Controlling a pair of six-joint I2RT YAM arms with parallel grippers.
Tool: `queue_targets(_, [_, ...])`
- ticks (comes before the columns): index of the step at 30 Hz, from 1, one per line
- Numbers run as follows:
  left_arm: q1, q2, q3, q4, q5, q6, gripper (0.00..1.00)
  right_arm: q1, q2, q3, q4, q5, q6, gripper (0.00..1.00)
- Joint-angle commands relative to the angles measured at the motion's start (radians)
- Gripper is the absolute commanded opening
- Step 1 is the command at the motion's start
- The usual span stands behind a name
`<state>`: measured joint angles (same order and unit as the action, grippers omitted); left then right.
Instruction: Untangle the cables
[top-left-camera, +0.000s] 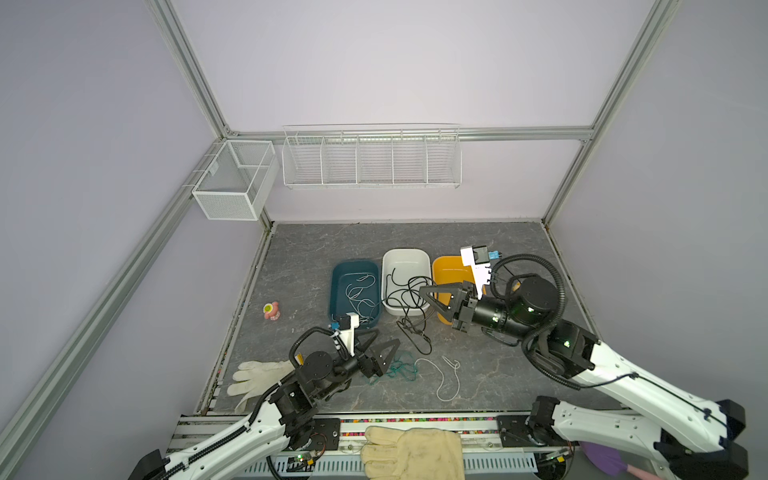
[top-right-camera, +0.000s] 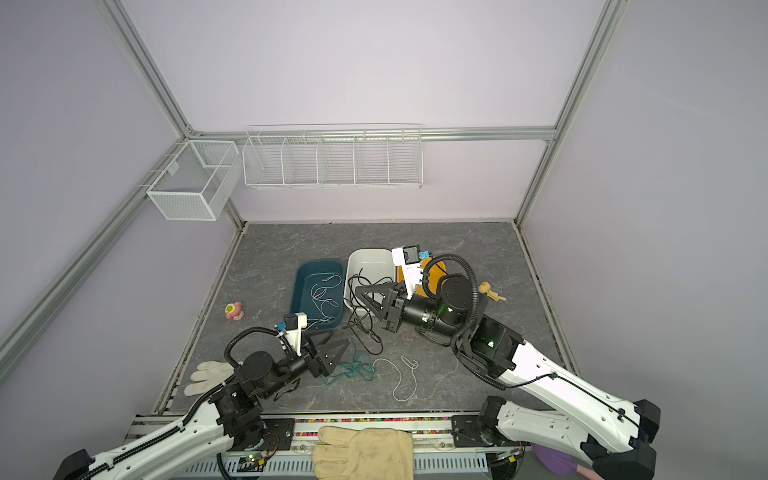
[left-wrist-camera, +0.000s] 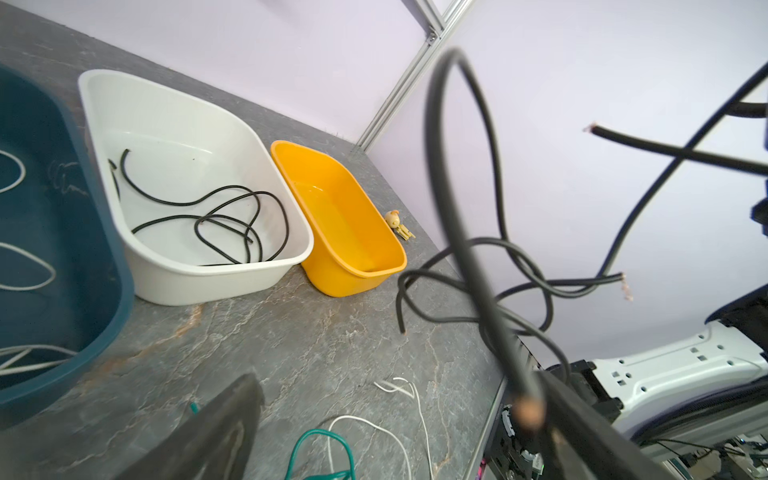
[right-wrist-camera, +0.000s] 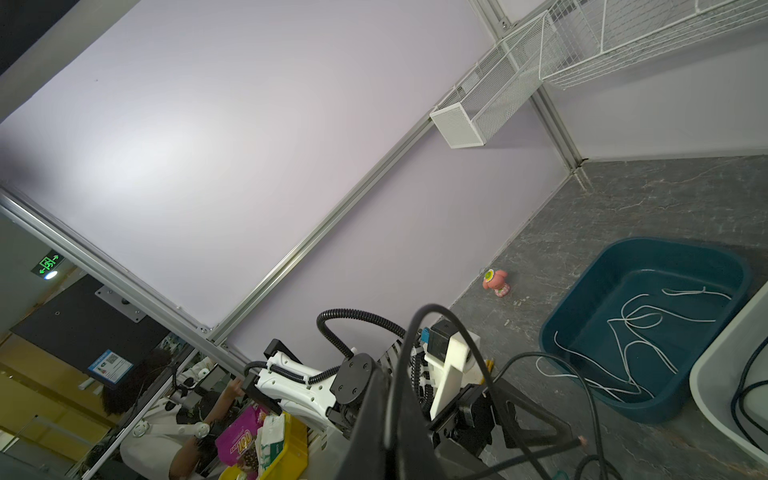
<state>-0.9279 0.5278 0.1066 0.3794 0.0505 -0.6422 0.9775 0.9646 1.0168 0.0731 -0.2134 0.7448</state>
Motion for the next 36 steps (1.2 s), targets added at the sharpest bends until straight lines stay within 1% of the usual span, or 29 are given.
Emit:
queue_targets(1, [-0.003, 0.02, 0.015, 0.041, 0.024, 0.032, 1.0, -0.008, 0.006, -0.014, 0.07, -0.05, 0.041, 0.06])
queue_targets(7, [-0.003, 0.068, 0.016, 0.075, 0.018, 0.028, 1.0, -0.011, 0.008, -0.024, 0.092, -0.066, 0.06, 0.06])
queue_targets(15, [-0.005, 0.127, 0.011, 0.223, 0.026, -0.077, 1.0, -0.011, 0.019, -0.043, 0.103, -0.06, 0.058, 0.06])
queue_targets(18, [-0.006, 0.133, 0.017, 0.246, 0.028, -0.115, 0.99, -0.01, 0.019, -0.046, 0.097, -0.056, 0.051, 0.06])
queue_targets(23, [-0.008, 0.159, 0.041, 0.245, 0.046, -0.162, 0.99, -0.01, 0.012, -0.046, 0.093, -0.047, 0.044, 0.06])
queue_targets(28, [-0.009, 0.247, 0.083, 0.216, 0.095, -0.166, 1.0, -0.011, 0.011, -0.044, 0.087, -0.042, 0.041, 0.06])
queue_targets(31, [-0.009, 0.29, 0.125, 0.225, 0.096, -0.165, 0.96, -0.009, 0.009, -0.044, 0.083, -0.044, 0.037, 0.06])
queue_targets(36, [-0.011, 0.353, 0.153, 0.235, 0.128, -0.156, 0.83, -0.01, -0.001, -0.044, 0.071, -0.037, 0.029, 0.06])
